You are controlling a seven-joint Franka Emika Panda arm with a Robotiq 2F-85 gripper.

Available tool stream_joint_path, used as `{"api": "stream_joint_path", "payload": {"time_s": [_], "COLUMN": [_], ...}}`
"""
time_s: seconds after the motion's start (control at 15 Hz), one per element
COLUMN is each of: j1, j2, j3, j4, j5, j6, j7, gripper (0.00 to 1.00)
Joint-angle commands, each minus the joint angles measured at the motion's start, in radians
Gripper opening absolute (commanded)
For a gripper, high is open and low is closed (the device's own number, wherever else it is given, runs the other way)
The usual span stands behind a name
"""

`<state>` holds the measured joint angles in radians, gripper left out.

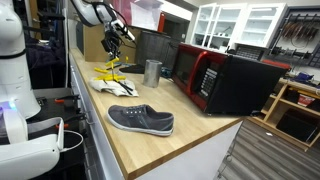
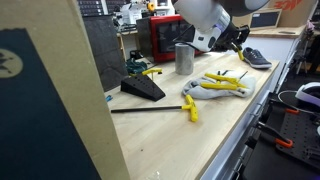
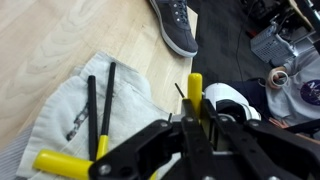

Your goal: Move one yellow object from its holder to the towel

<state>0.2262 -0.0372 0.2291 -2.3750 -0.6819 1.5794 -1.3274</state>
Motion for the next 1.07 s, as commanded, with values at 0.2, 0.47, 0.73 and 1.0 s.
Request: {"api": "stream_joint_path", "payload": {"time_s": [0.2, 0.47, 0.73, 1.0], "j1": [0.003, -0.001, -0.011, -0.022], "j2": [-0.059, -0.074, -0.098, -0.123], "j3": [-0.006, -0.013, -0.041, -0.067], "j4": [-0.039, -0.035, -0.014, 0.039], "j5": [0.036, 0.123, 0.286, 0.421], "j6": [0.055, 0.115, 0.151, 0.123], "j7": [0.055, 0.136, 0.143, 0.207], "gripper": [0.03, 0.52, 0.83, 1.00]}}
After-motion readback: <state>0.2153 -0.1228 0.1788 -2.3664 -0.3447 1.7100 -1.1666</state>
